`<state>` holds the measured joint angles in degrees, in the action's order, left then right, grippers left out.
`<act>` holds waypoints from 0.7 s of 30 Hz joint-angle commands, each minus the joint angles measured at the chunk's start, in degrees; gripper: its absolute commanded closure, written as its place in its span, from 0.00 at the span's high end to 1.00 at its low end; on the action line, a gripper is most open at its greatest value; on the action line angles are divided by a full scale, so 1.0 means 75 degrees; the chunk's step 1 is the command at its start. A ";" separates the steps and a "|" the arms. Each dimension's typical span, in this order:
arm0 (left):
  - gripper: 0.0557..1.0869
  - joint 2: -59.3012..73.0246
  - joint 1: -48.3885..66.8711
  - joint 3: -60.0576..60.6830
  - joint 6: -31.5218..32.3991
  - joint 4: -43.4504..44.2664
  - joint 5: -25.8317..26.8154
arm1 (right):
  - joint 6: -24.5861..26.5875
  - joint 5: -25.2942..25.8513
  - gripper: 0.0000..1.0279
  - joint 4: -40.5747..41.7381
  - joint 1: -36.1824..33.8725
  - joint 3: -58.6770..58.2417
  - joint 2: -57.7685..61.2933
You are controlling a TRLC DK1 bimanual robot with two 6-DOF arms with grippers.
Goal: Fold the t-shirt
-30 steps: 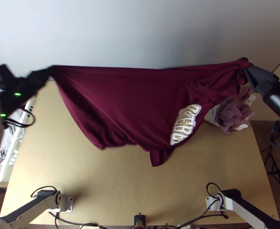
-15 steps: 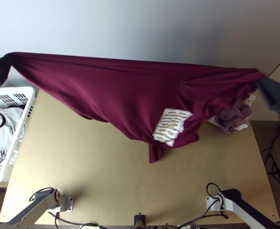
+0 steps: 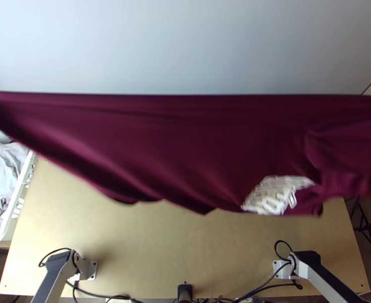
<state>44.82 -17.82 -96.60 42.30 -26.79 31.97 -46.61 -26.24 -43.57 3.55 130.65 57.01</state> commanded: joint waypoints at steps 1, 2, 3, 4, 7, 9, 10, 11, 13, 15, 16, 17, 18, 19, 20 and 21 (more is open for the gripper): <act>0.04 -0.0808 0.0045 -0.0117 0.0066 0.0068 0.0039 | -0.0207 -0.0087 0.03 0.0067 -0.0122 0.0404 -0.0254; 0.04 -0.0878 0.0056 -0.0117 0.0066 0.0079 0.0039 | -0.0207 -0.0087 0.03 0.0067 -0.0110 0.0393 -0.0301; 0.04 -0.0925 0.0056 -0.0117 0.0066 0.0068 0.0039 | -0.0254 -0.0099 0.03 0.0056 -0.0099 0.0393 -0.0336; 0.04 -0.0960 0.0056 -0.0117 0.0043 0.0068 0.0027 | -0.0254 -0.0123 0.03 0.0044 -0.0087 0.0346 -0.0371; 0.04 -0.1054 0.0138 -0.0081 -0.0121 -0.0132 0.0027 | -0.0254 -0.0146 0.03 -0.0026 -0.0063 0.0193 -0.0383; 0.04 -0.1124 0.0302 0.0118 -0.0332 -0.0331 0.0039 | -0.0219 -0.0228 0.03 -0.0108 -0.0005 -0.0182 -0.0383; 0.04 -0.1148 0.0455 0.0294 -0.0555 -0.0507 0.0039 | -0.0160 -0.0275 0.03 -0.0167 0.0077 -0.0475 -0.0395; 0.04 -0.1136 0.0595 0.0505 -0.0848 -0.0741 0.0050 | -0.0043 -0.0322 0.03 -0.0237 0.0183 -0.0861 -0.0418; 0.04 -0.1077 0.0900 0.0973 -0.1469 -0.1339 0.0050 | 0.0285 -0.0322 0.03 -0.0261 0.0523 -0.1928 -0.0571; 0.04 -0.1136 0.1240 0.1676 -0.1832 -0.1632 0.0086 | 0.0660 -0.0333 0.03 -0.0272 0.0733 -0.3123 -0.0711; 0.04 -0.1253 0.1380 0.2204 -0.1961 -0.1608 0.0086 | 0.0801 -0.0369 0.03 -0.0272 0.0839 -0.3826 -0.0828; 0.04 -0.1382 0.1463 0.2673 -0.2101 -0.1632 0.0109 | 0.0836 -0.0369 0.03 -0.0272 0.1026 -0.4412 -0.0899; 0.04 -0.1558 0.1568 0.3329 -0.2324 -0.1573 0.0109 | 0.0883 -0.0357 0.03 -0.0237 0.1390 -0.5162 -0.0981; 0.04 -0.1722 0.1568 0.3950 -0.2418 -0.1421 0.0109 | 0.0976 -0.0345 0.03 -0.0108 0.1601 -0.5936 -0.1110; 0.04 -0.1874 0.1591 0.4548 -0.2664 -0.1350 0.0121 | 0.1082 -0.0345 0.03 0.0126 0.1636 -0.6709 -0.1250; 0.04 -0.1991 0.1591 0.5075 -0.2828 -0.1175 0.0109 | 0.1211 -0.0333 0.03 0.0478 0.1636 -0.7494 -0.1414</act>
<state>34.72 -9.30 -79.66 29.02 -36.21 32.40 -42.11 -28.53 -44.91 10.24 103.81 51.07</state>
